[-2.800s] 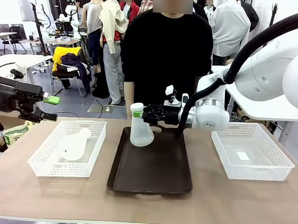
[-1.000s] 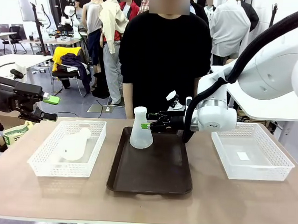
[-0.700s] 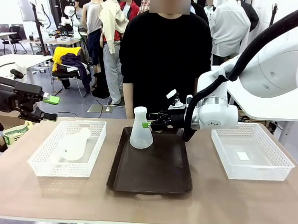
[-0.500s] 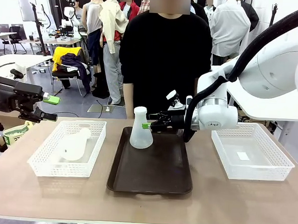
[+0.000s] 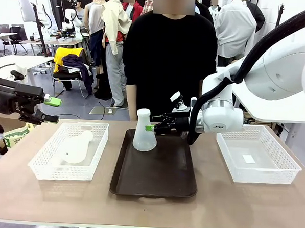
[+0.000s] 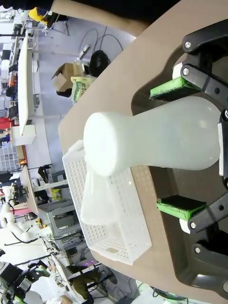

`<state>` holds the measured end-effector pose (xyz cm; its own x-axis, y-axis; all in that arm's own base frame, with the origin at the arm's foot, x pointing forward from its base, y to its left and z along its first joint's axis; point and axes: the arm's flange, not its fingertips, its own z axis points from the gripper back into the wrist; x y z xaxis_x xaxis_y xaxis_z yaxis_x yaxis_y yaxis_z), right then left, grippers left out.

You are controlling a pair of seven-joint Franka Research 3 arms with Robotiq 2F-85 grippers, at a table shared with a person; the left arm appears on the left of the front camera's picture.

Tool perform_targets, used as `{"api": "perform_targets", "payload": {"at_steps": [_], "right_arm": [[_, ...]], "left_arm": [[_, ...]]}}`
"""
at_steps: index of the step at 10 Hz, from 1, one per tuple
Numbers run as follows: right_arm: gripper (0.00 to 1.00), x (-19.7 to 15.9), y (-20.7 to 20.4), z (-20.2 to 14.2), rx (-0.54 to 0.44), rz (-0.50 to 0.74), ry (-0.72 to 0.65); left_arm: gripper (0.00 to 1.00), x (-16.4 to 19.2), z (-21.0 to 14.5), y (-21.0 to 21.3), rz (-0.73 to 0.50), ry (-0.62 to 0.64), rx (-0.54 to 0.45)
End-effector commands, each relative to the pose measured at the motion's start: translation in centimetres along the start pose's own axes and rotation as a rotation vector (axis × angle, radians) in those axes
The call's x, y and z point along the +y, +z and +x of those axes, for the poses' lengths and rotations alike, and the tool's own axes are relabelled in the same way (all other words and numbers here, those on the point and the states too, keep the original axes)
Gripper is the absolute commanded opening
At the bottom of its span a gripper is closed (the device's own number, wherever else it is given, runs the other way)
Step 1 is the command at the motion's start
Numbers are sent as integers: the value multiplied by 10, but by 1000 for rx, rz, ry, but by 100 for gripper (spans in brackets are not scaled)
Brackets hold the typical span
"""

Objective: Prepare the laboratory tools.
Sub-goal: Pick up the Big flask that the person points to.

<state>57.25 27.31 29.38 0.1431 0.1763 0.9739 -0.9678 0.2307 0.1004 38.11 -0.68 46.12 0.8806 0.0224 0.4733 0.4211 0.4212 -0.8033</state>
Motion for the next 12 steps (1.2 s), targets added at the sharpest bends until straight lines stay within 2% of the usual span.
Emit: {"api": "perform_targets", "payload": {"at_steps": [1, 3, 5, 8, 12], "right_arm": [[100, -1, -2, -3, -16, -3, 15], [100, -1, -2, 1, 49, 36, 8], [100, -9, 21, 1, 92, 11, -18], [100, -15, 84, -1, 81, -137, -83], [100, 13, 163, 17, 35, -219, -84]], "left_arm": [[100, 0, 1, 1, -15, -1, -10], [100, 0, 1, 1, -15, -1, -10], [100, 0, 1, 1, -15, -1, -10], [100, 0, 1, 1, -15, -1, -10], [100, 0, 1, 1, -15, -1, -10]]}}
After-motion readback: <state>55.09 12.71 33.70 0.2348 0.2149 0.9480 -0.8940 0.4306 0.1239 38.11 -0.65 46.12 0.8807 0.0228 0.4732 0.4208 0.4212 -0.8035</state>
